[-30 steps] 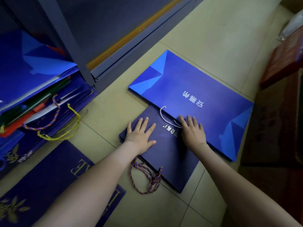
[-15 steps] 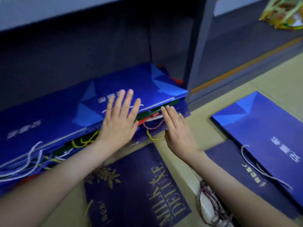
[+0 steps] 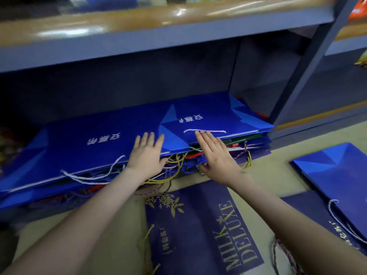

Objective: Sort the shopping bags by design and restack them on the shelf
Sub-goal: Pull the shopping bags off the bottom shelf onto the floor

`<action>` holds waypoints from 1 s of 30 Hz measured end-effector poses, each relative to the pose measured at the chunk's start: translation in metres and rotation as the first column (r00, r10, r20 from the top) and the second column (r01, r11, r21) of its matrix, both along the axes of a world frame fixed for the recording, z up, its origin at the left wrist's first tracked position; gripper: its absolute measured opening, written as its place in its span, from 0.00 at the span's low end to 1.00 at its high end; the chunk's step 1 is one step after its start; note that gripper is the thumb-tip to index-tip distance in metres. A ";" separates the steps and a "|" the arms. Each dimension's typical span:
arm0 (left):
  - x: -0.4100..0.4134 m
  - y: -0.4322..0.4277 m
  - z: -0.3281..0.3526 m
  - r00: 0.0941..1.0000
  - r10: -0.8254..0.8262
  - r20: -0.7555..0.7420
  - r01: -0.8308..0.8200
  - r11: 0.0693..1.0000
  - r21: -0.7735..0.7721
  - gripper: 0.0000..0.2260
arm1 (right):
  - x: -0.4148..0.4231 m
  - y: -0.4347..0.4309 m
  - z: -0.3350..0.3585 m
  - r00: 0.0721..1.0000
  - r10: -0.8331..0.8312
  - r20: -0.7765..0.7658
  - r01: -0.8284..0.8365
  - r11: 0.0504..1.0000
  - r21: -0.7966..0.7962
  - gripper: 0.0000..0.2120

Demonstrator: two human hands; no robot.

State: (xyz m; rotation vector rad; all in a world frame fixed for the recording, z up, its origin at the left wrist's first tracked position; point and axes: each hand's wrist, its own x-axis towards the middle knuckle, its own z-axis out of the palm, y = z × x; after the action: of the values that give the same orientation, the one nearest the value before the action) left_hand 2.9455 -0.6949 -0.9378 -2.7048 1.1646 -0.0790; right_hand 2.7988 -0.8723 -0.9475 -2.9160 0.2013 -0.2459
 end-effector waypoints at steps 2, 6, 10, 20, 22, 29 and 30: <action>0.002 0.028 0.005 0.997 0.064 0.036 -0.067 0.994 0.082 0.30 | 0.004 0.016 0.005 0.999 0.027 0.019 -0.027 0.999 -0.020 0.45; -0.013 0.056 0.014 0.978 -0.139 0.159 0.140 0.990 0.005 0.22 | 0.016 0.045 0.022 0.996 0.075 0.050 -0.061 0.971 -0.231 0.45; -0.057 0.046 0.039 0.868 -0.347 0.355 0.425 0.889 -0.169 0.16 | 0.020 0.078 0.039 0.983 0.107 0.146 -0.034 0.899 -0.436 0.37; -0.109 0.023 0.080 0.832 -0.395 0.389 0.535 0.757 -0.374 0.13 | -0.118 0.012 0.098 0.967 -0.185 0.177 0.248 0.846 -0.472 0.27; -0.126 0.010 0.080 0.764 -0.485 0.425 0.636 0.676 -0.372 0.12 | -0.144 0.012 0.111 0.958 -0.248 0.143 0.287 0.829 -0.481 0.21; -0.176 -0.013 0.113 0.614 -0.553 0.564 0.778 0.545 -0.313 0.19 | -0.171 0.037 0.128 0.962 -0.259 0.091 0.271 0.844 -0.462 0.32; -0.180 -0.013 0.114 0.584 -0.566 0.582 0.801 0.517 -0.302 0.17 | -0.171 0.036 0.130 0.960 -0.268 0.076 0.271 0.836 -0.477 0.31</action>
State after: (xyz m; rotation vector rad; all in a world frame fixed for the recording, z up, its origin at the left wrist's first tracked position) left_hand 2.7656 -0.7078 -0.8242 -2.1328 2.2652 -1.2239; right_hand 2.6274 -0.8361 -0.8174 -3.3758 0.6424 -0.4006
